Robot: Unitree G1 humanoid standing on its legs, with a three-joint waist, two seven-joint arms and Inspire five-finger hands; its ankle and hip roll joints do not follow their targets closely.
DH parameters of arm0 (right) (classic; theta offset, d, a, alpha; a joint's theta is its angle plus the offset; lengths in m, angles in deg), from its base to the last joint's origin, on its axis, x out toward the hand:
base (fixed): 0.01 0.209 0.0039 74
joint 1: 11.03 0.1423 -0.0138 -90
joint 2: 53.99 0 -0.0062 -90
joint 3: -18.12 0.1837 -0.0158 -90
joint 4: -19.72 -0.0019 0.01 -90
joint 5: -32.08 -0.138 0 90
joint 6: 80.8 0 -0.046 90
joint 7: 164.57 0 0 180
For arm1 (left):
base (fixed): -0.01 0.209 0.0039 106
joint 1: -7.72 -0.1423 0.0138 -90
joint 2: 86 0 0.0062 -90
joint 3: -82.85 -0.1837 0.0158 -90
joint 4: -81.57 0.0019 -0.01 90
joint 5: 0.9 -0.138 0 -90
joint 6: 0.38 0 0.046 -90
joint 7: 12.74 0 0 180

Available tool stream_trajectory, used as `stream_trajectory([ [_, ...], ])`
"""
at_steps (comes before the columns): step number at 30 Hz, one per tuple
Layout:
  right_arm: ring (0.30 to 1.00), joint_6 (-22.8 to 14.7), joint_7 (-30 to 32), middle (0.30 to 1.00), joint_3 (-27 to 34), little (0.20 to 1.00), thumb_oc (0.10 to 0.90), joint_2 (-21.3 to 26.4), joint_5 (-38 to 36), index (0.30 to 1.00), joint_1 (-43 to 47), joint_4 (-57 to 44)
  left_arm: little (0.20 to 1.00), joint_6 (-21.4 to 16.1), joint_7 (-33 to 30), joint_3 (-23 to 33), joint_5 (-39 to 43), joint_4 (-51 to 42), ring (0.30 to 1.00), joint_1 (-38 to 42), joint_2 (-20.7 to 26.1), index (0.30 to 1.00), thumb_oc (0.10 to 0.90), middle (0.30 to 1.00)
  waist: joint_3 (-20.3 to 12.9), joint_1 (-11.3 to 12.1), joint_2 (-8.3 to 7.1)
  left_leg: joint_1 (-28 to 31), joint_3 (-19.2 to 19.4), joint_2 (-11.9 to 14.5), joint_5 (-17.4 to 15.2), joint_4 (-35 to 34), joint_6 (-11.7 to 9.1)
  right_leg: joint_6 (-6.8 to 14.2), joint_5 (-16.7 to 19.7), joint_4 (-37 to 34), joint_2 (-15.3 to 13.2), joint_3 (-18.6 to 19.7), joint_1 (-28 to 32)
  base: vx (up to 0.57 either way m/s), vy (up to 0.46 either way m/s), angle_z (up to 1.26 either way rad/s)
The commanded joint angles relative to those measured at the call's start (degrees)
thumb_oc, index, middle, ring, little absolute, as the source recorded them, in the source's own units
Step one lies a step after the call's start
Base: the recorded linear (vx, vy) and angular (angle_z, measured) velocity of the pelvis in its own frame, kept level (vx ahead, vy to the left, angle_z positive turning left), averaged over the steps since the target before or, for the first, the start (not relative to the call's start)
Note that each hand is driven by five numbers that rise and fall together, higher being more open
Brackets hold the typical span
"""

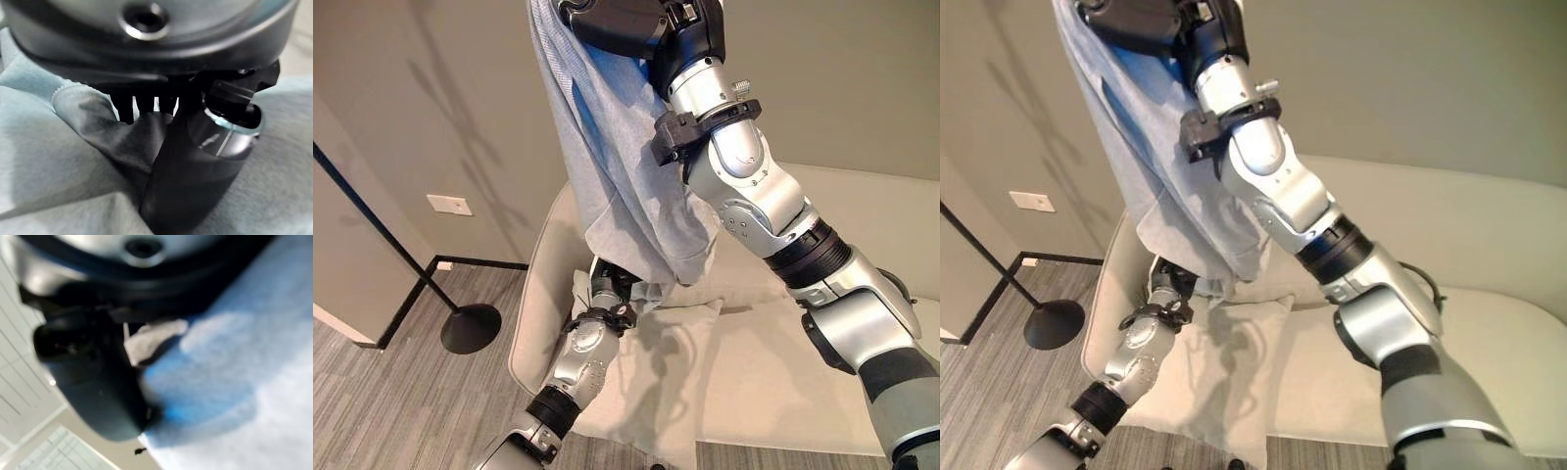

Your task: Hang the clothes on the sofa on the clothes rack.

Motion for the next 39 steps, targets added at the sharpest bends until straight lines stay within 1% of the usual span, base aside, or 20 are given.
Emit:
stream_trajectory([
  [1,0.3,-9.84,1.8,0.3,6.36,0.3,0.4,-1.78,-1.02,0.3,13.15,0.05,0.3,-3.23,1.07,0.25,0.7,1.38,0.3,2.66,-1.3,0.3,0.4,0.3,-7.12,1.26,-2.23,1.56,2.51,0.73,-7.23,0.15,-1.13,4.63,-3.08,0.31,-3.52,1.9,1.91,0.0,0.0,0.0],
  [5,0.3,-10.1,1.89,0.3,7.64,0.3,0.4,0.29,-1.07,0.3,11.4,-0.64,0.3,-3.54,0.47,3.21,0.7,-1.04,0.3,0.12,-0.13,0.3,0.4,0.3,-7.14,1.55,-2.15,1.73,2.42,0.8,-7.25,0.15,-1.19,4.56,-3.32,0.31,-3.45,1.64,2.22,0.01,-0.016,0.01],
  [7,0.3,-10.02,1.62,0.3,8.83,0.3,0.4,4.03,-1.0,0.3,9.15,-2.14,0.3,-3.97,-0.45,7.48,-0.45,-5.1,0.3,-3.84,1.82,0.3,0.4,0.3,-6.97,2.09,-2.02,1.63,2.13,0.92,-7.07,0.15,-1.36,4.44,-3.61,0.31,-3.27,1.28,2.41,0.01,-0.033,0.03],
  [10,0.3,-9.85,1.03,0.3,9.96,0.3,0.4,6.85,-0.83,0.3,6.54,-4.05,0.3,-4.29,-1.27,10.64,-1.05,-8.92,0.3,-7.63,3.28,0.3,0.4,0.3,-6.88,2.58,-1.93,1.53,1.88,0.99,-6.86,0.15,-1.49,4.41,-3.77,0.31,-3.18,0.88,2.54,0.0,-0.036,0.04],
  [11,0.3,-9.44,0.08,0.3,10.88,0.3,0.4,9.78,-0.54,0.3,3.36,-5.22,0.3,-4.72,-1.74,14.44,-2.48,-12.09,0.3,-11.39,4.72,0.3,0.4,0.3,-6.63,3.22,-1.8,1.38,1.67,1.08,-6.66,0.15,-1.65,4.31,-3.95,0.31,-3.03,0.65,2.58,0.0,-0.065,0.02],
  [13,0.3,-8.84,-1.01,0.3,12.14,0.3,0.4,13.18,-0.09,0.3,-0.64,-7.76,0.3,-5.01,-3.02,18.7,-4.22,-15.4,0.3,-14.72,6.26,0.3,0.4,0.3,-6.4,3.85,-1.71,1.18,1.25,1.28,-6.27,0.15,-1.9,4.2,-4.2,0.31,-2.83,0.2,2.68,-0.01,-0.061,0.06],
  [14,0.3,-8.83,-1.0,0.3,12.18,0.3,0.4,13.17,-0.08,0.3,-0.7,-7.79,0.3,-4.99,-3.03,18.69,-4.24,-15.43,0.3,-14.76,6.27,0.3,0.4,0.3,-6.42,3.85,-1.73,1.18,1.24,1.28,-6.27,0.15,-1.9,4.2,-4.2,0.31,-2.84,0.19,2.69,-0.02,-0.057,0.13],
  [16,0.3,-8.57,-2.94,0.3,13.37,0.3,0.4,16.95,-0.07,0.3,-4.92,-9.06,0.3,-5.79,-4.89,24.97,-8.47,-19.23,0.3,-18.72,8.25,0.3,0.4,0.3,-5.93,4.86,-1.49,0.81,0.84,1.61,-5.75,0.15,-2.19,4.01,-4.53,0.31,-2.52,-0.31,2.69,-0.02,-0.054,0.18],
  [17,0.3,-8.53,-2.98,0.3,13.52,0.3,0.4,16.91,-0.07,0.3,-5.19,-9.2,0.3,-5.62,-5.05,24.94,-8.65,-19.54,0.3,-19.0,8.26,0.3,0.4,0.3,-6.04,4.81,-1.55,0.82,0.79,1.62,-5.75,0.15,-2.21,4.0,-4.55,0.31,-2.52,-0.37,2.72,-0.02,-0.054,0.1],
  [18,0.3,-8.4,-4.61,0.3,14.32,0.3,0.4,19.77,-0.18,0.3,-7.6,-10.3,0.3,-5.92,-6.54,28.92,-12.46,-21.94,0.3,-21.48,9.7,0.3,0.4,0.3,-5.65,5.5,-1.37,0.46,0.47,1.86,-5.34,0.15,-2.43,3.89,-4.7,0.31,-2.34,-0.7,2.6,-0.02,-0.036,0.03],
  [19,0.3,-8.38,-4.66,0.3,14.45,0.3,0.4,19.78,-0.2,0.3,-7.81,-10.39,0.3,-5.8,-6.64,28.87,-12.58,-22.16,0.3,-21.65,9.69,0.3,0.4,0.3,-5.73,5.5,-1.41,0.44,0.43,1.86,-5.33,0.15,-2.44,3.88,-4.7,0.31,-2.33,-0.74,2.61,-0.03,-0.055,0.04],
  [24,0.3,-8.96,-10.21,0.3,17.21,0.3,0.4,27.06,1.84,0.3,-15.24,-16.15,0.3,-6.51,-10.0,39.26,-21.99,-30.29,0.3,-27.61,12.37,0.3,0.4,0.3,-4.82,7.59,-1.02,-0.73,-0.69,2.37,-4.35,0.15,-3.01,3.92,-5.0,0.31,-1.96,-1.98,2.09,-0.02,-0.042,0.12],
  [28,0.3,-10.94,-12.28,0.3,24.84,0.3,0.4,31.43,8.34,0.3,-23.62,-22.18,0.3,-6.4,-14.35,47.54,-32.39,-35.39,0.3,-30.24,15.17,0.3,0.4,0.3,-3.92,9.78,-0.76,-2.8,-2.81,2.46,-3.32,0.15,-3.4,3.97,-5.39,0.31,-1.8,-3.73,1.37,-0.05,-0.037,0.24],
  [30,0.3,-12.36,-12.52,0.3,29.41,0.3,0.4,32.89,10.79,0.3,-26.81,-24.69,0.3,-6.09,-17.43,51.56,-37.66,-36.19,0.3,-29.33,18.49,0.3,0.4,0.3,-2.77,11.49,-0.18,-4.91,-4.38,2.16,-2.28,0.15,-4.17,4.19,-5.84,0.31,-2.14,-5.57,0.73,-0.21,0.005,0.47],
  [31,0.3,-13.71,-10.85,0.3,32.92,0.3,0.4,33.61,14.24,0.3,-28.48,-25.56,0.3,-6.25,-20.78,53.97,-41.45,-36.37,0.3,-26.42,21.39,0.3,0.4,0.3,-0.9,12.83,0.32,-8.02,-5.39,1.71,-0.65,0.15,-5.11,4.64,-5.28,0.31,-3.86,-8.65,-0.74,-0.34,0.066,0.68],
  [32,0.3,-13.82,-9.99,0.3,34.41,0.3,0.4,33.81,16.77,0.3,-29.77,-26.22,0.3,-6.14,-22.47,54.74,-43.25,-36.46,0.3,-24.61,22.7,0.3,0.4,0.3,-0.27,12.9,0.43,-8.9,-4.59,1.83,-0.35,0.15,-5.28,4.93,-4.8,0.31,-5.14,-10.84,-1.69,-0.33,0.116,0.92],
  [33,0.3,-13.76,-9.42,0.3,36.08,0.3,0.4,33.52,18.72,0.3,-31.58,-26.8,0.3,-5.81,-23.55,55.36,-45.08,-37.36,0.3,-23.05,23.65,0.3,0.4,0.3,-0.22,12.49,0.69,-8.91,-3.02,2.44,-0.42,0.2,-5.24,5.24,-4.26,0.31,-6.38,-12.8,-2.31,-0.21,0.19,1.91],
  [34,0.3,-13.33,-8.64,0.3,38.49,0.3,0.4,32.25,21.78,0.3,-35.6,-27.62,0.3,-5.71,-25.09,56.21,-48.0,-39.03,0.3,-21.39,25.25,0.3,0.4,0.3,-0.64,11.45,0.84,-7.27,0.42,4.95,-1.17,0.47,-5.31,5.7,-3.32,0.31,-8.36,-15.55,-2.58,-0.13,0.227,1.96],
  [36,0.3,-12.94,-8.68,0.3,40.04,0.3,0.4,30.74,23.95,0.3,-39.25,-28.94,0.3,-6.16,-27.0,56.92,-50.03,-40.07,0.3,-19.95,26.15,0.3,0.4,0.3,-0.79,10.12,1.04,-4.76,2.9,8.58,-1.23,1.15,-6.31,6.02,-2.43,0.46,-10.19,-16.66,-2.17,-0.07,0.242,1.64],
  [39,0.3,-12.71,-8.32,0.3,41.66,0.3,0.4,28.79,27.44,0.3,-43.2,-30.94,0.3,-6.96,-29.09,56.37,-52.08,-39.84,0.3,-17.84,27.41,0.3,0.4,0.3,-1.3,7.87,1.35,-1.52,4.86,16.14,2.84,3.41,-8.98,6.86,-0.92,0.82,-13.29,-18.11,-2.23,-0.05,0.368,0.86],
])
